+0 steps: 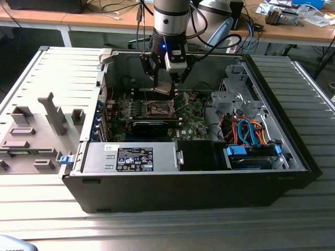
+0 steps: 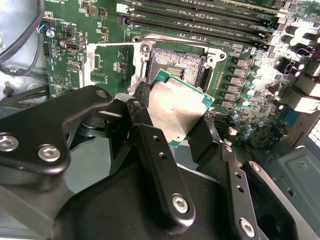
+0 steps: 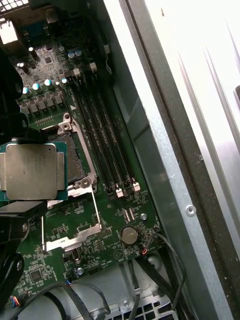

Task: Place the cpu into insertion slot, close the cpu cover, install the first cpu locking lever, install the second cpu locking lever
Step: 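Place the cpu into insertion slot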

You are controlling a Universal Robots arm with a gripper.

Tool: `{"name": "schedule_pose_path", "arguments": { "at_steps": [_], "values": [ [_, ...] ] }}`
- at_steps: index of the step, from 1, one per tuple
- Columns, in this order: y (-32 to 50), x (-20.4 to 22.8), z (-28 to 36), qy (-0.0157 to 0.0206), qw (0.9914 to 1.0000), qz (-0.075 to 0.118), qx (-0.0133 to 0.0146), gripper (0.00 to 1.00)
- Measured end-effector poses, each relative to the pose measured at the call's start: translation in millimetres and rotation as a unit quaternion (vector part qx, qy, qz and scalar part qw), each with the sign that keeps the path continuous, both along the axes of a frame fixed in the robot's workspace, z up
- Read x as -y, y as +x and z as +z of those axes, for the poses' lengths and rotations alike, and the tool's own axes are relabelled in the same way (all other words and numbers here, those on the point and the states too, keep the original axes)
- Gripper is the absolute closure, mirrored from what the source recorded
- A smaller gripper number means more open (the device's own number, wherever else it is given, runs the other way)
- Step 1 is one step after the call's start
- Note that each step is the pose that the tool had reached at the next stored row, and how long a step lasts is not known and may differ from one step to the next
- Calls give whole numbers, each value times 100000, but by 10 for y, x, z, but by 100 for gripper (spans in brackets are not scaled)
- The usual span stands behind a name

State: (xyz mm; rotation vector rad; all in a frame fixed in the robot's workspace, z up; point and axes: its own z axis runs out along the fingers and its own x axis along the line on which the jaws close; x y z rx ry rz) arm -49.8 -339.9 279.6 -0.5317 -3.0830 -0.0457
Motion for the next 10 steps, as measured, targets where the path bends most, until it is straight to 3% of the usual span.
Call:
{"name": "schedule_pose_path", "arguments": {
  "at_steps": [10],
  "values": [
    [0, 0, -2, 3, 100000, -287, 4, 45]
  ]
}}
